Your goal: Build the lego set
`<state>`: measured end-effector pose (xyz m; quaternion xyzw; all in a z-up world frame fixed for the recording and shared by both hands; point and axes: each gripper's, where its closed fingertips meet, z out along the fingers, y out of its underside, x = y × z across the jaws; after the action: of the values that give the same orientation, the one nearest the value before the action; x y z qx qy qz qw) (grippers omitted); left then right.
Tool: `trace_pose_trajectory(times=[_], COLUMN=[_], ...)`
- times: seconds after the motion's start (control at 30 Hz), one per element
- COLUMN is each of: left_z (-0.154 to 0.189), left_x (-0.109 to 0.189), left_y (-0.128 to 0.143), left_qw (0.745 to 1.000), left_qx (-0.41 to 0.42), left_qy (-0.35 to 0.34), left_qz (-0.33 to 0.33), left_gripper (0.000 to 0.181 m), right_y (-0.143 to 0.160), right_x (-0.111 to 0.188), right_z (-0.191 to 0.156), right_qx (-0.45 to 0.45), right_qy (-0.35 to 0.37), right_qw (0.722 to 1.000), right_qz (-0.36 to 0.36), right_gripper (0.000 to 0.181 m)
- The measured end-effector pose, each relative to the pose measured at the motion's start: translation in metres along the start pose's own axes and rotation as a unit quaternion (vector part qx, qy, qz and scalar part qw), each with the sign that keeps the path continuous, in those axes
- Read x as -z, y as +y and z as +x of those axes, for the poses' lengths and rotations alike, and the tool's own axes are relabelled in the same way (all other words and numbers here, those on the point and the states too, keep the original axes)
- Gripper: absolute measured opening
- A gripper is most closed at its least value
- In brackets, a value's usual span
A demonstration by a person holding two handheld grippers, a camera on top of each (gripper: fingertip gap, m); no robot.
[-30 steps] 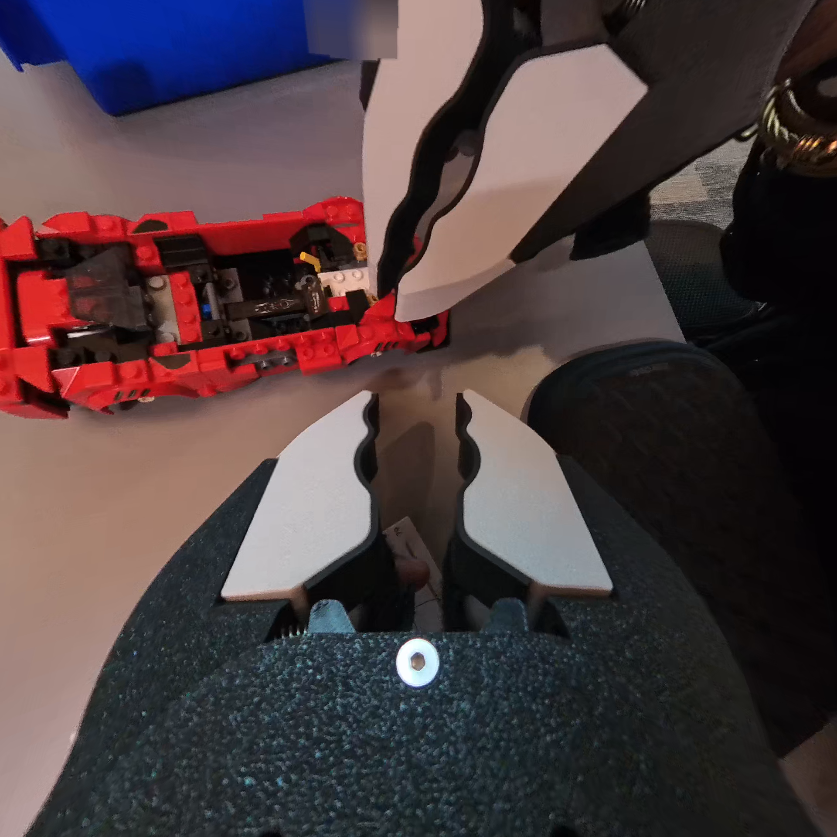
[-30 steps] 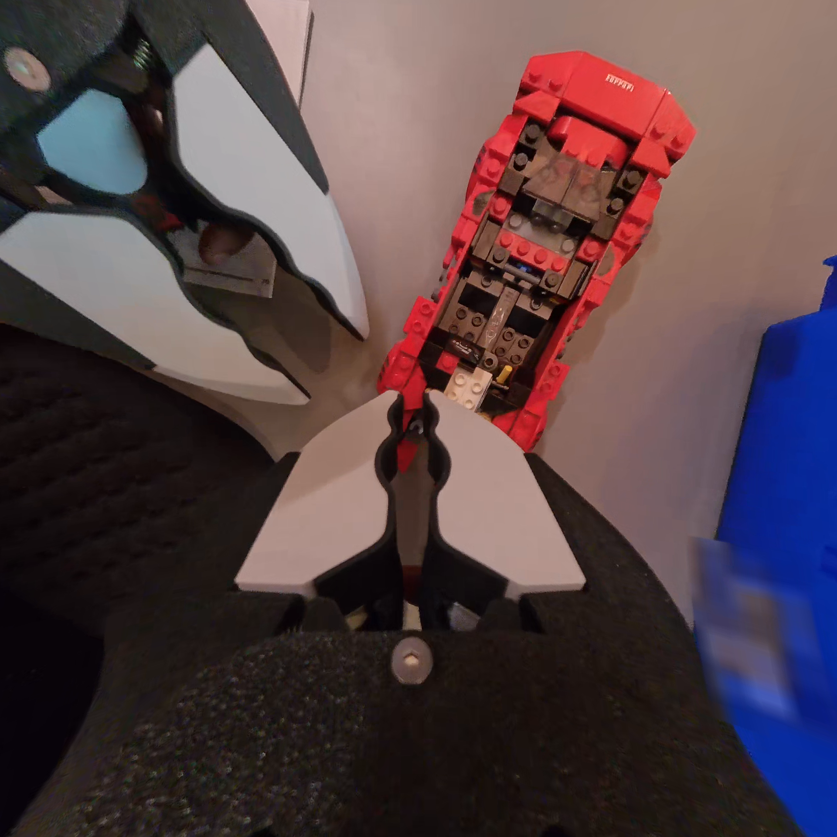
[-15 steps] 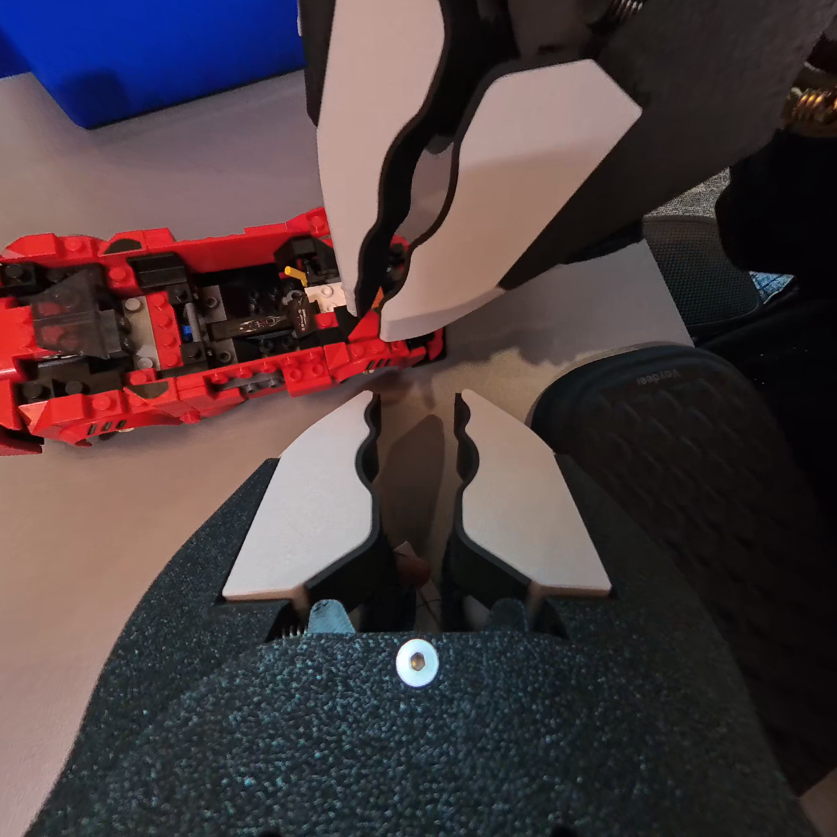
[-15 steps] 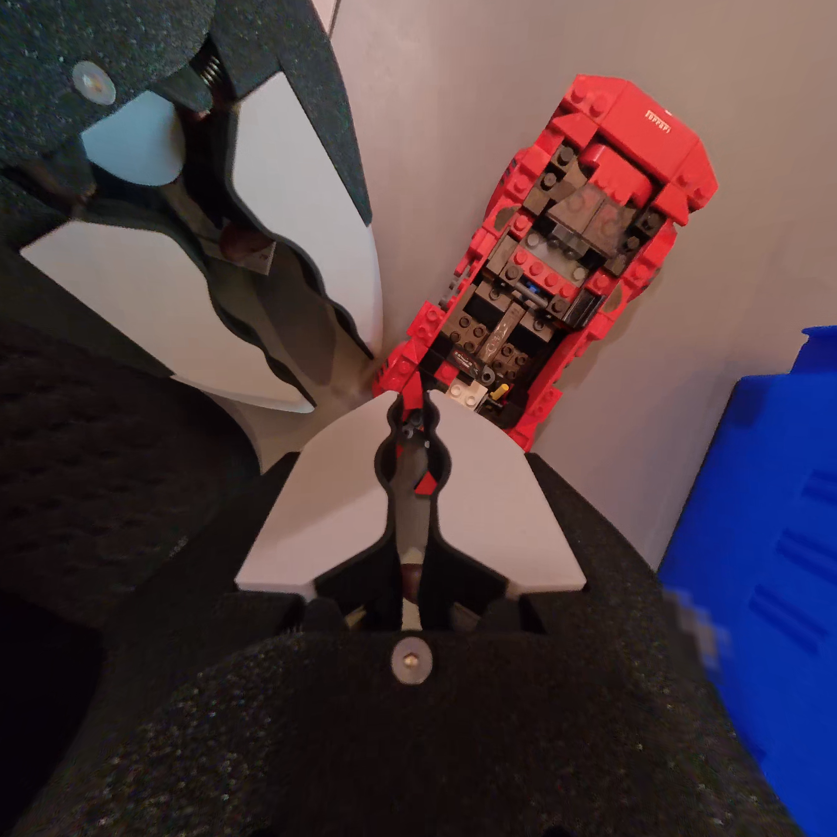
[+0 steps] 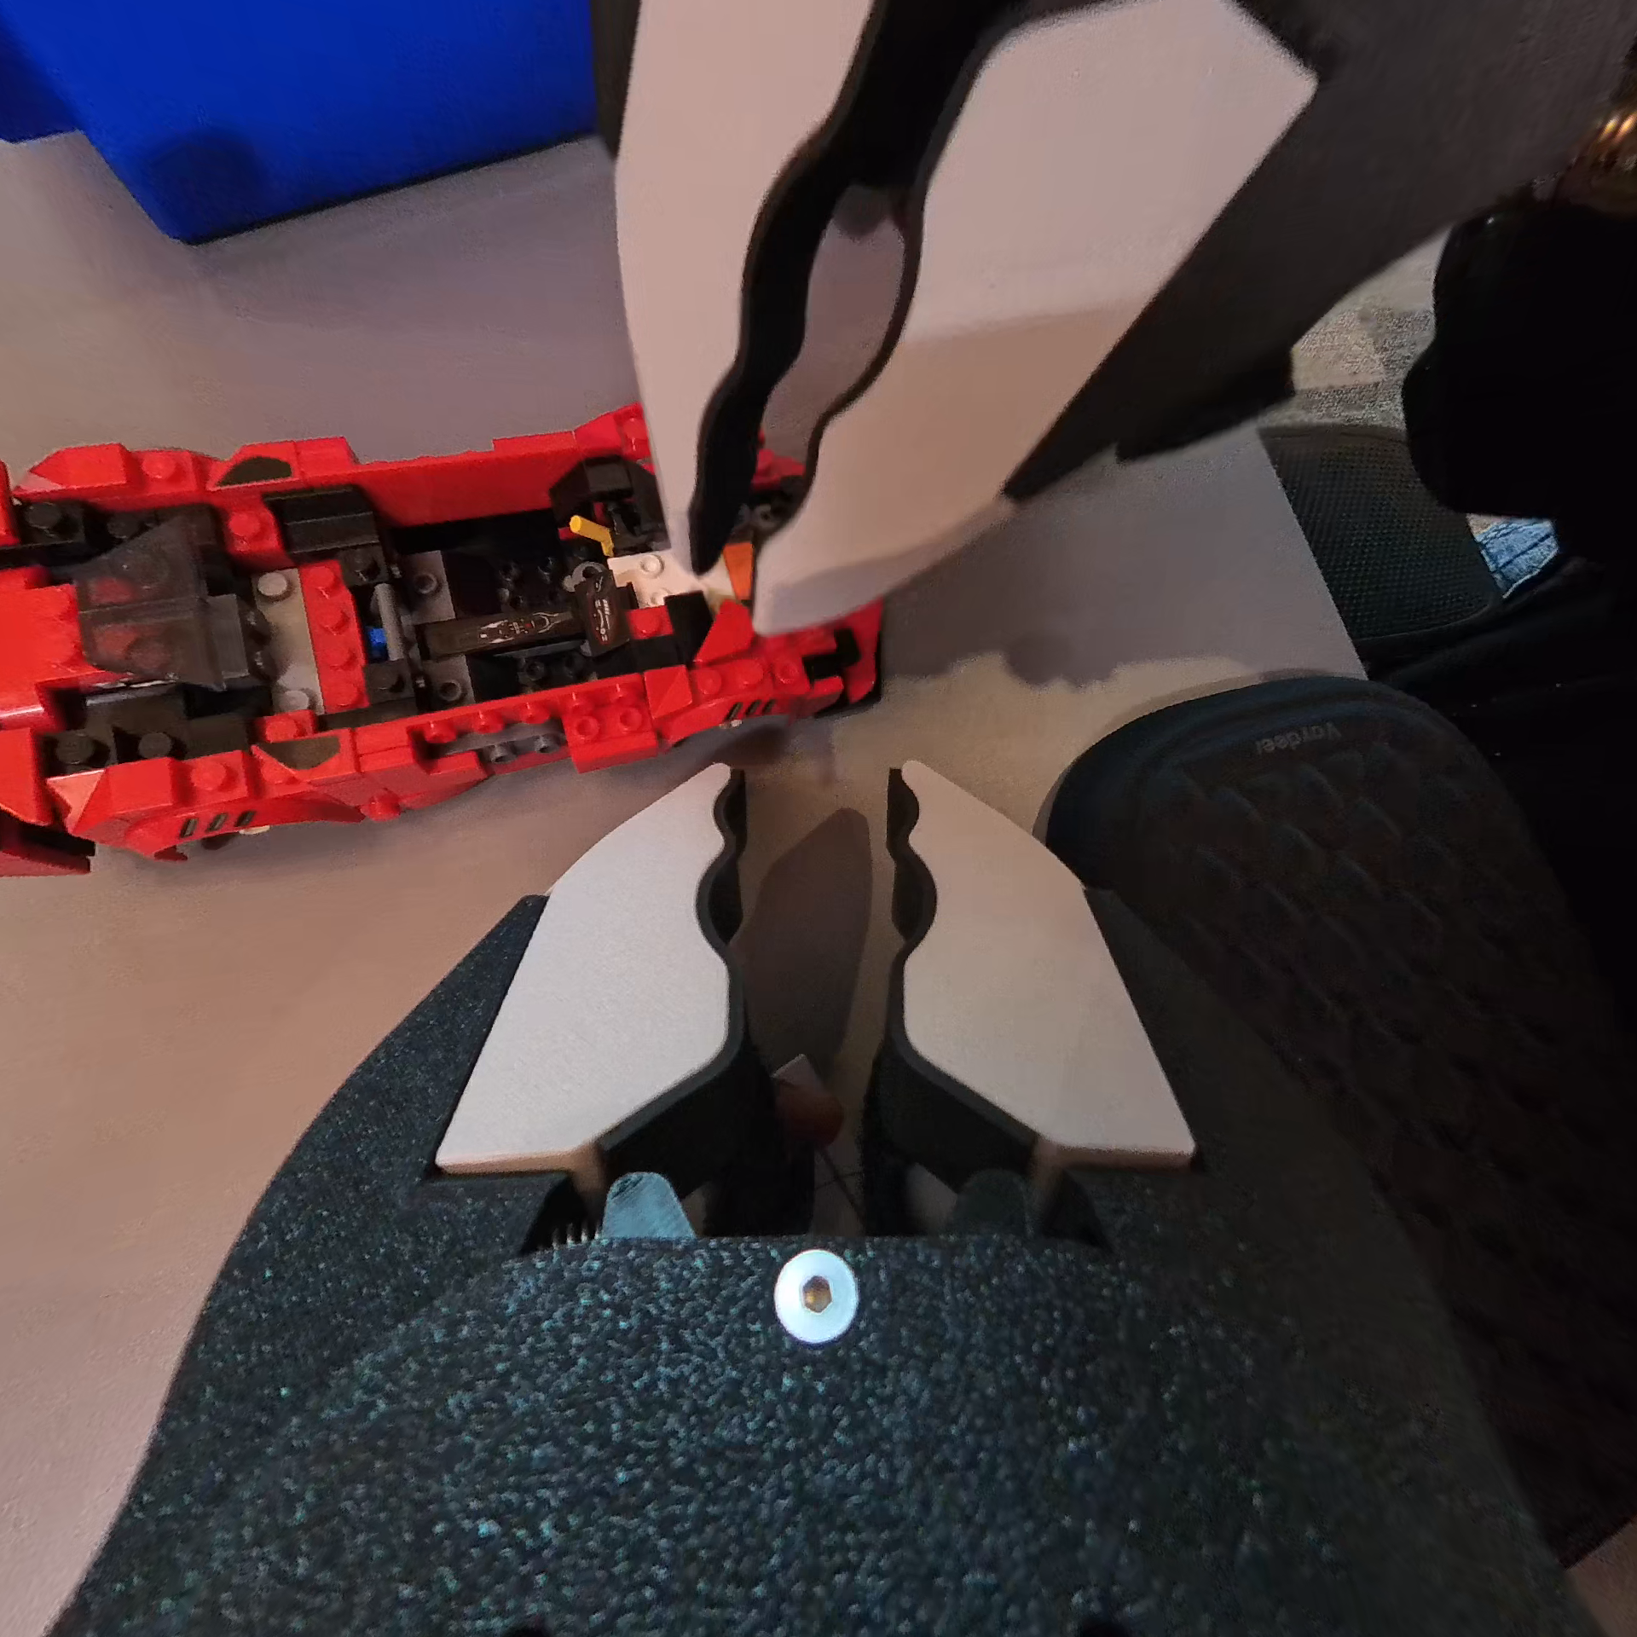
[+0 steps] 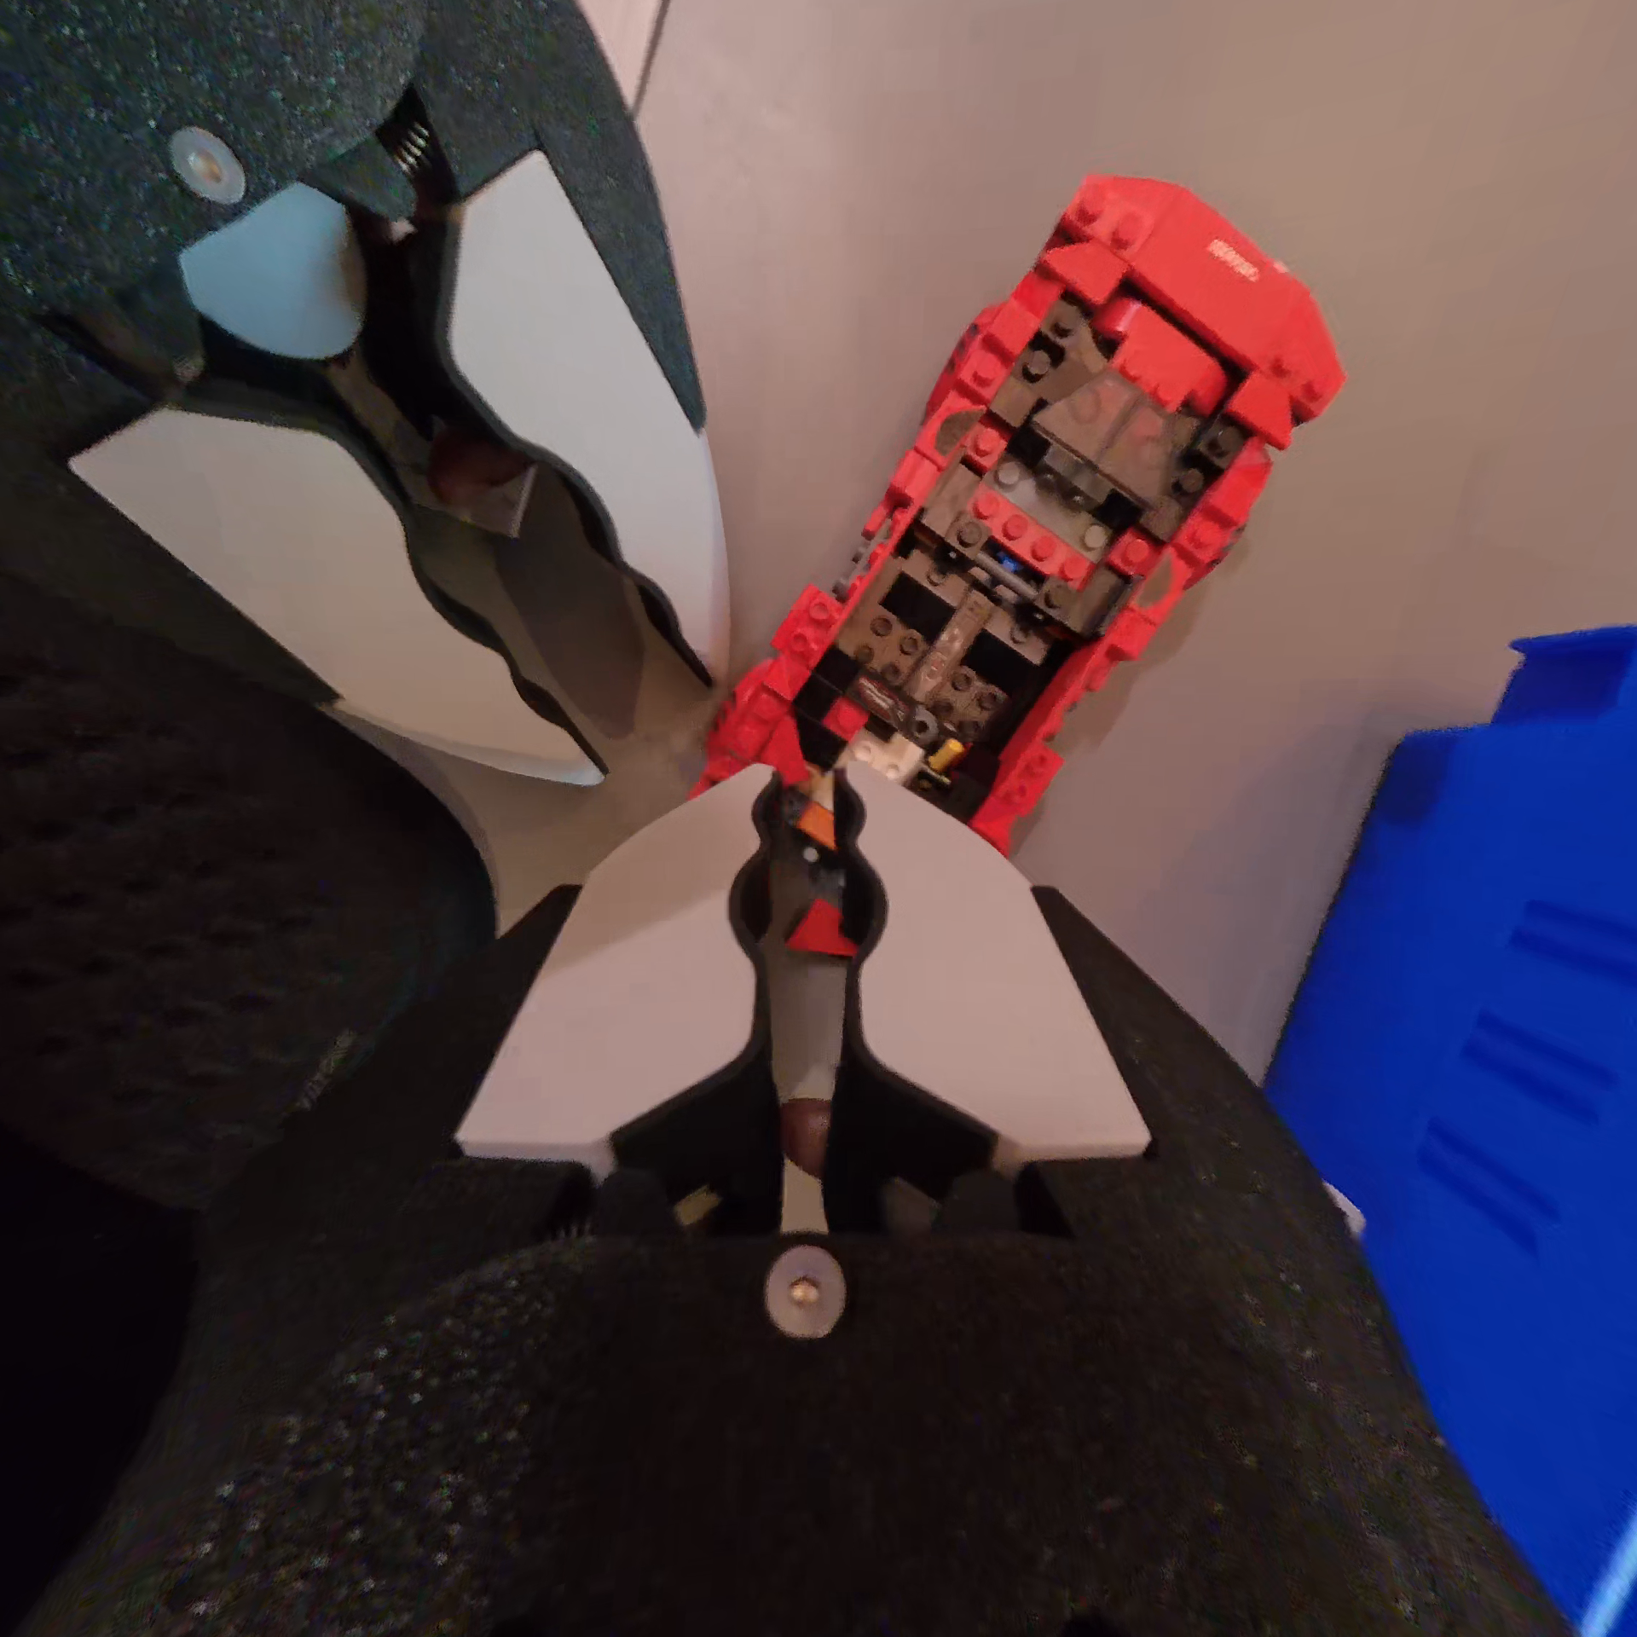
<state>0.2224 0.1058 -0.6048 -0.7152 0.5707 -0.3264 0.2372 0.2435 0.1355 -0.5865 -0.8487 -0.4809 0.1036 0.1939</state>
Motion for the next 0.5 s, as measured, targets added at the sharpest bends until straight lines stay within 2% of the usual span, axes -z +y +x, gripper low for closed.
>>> trace_pose_trajectory(times=[0.1, 0.5], left_z=[-0.001, -0.004], left_x=[0.0, 0.0], left_y=[0.0, -0.002], left_qw=[1.0, 1.0], left_qx=[0.001, 0.001], left_qy=[-0.002, -0.008], left_qz=[0.003, 0.006], left_gripper=[0.03, 0.029], right_y=[0.002, 0.002], right_x=[0.011, -0.002], right_z=[0.008, -0.003], right_qx=[-0.015, 0.023], right_qy=[-0.005, -0.042], right_qw=[1.0, 0.999], right_qz=[0.022, 0.018], right_gripper=[0.0, 0.0])
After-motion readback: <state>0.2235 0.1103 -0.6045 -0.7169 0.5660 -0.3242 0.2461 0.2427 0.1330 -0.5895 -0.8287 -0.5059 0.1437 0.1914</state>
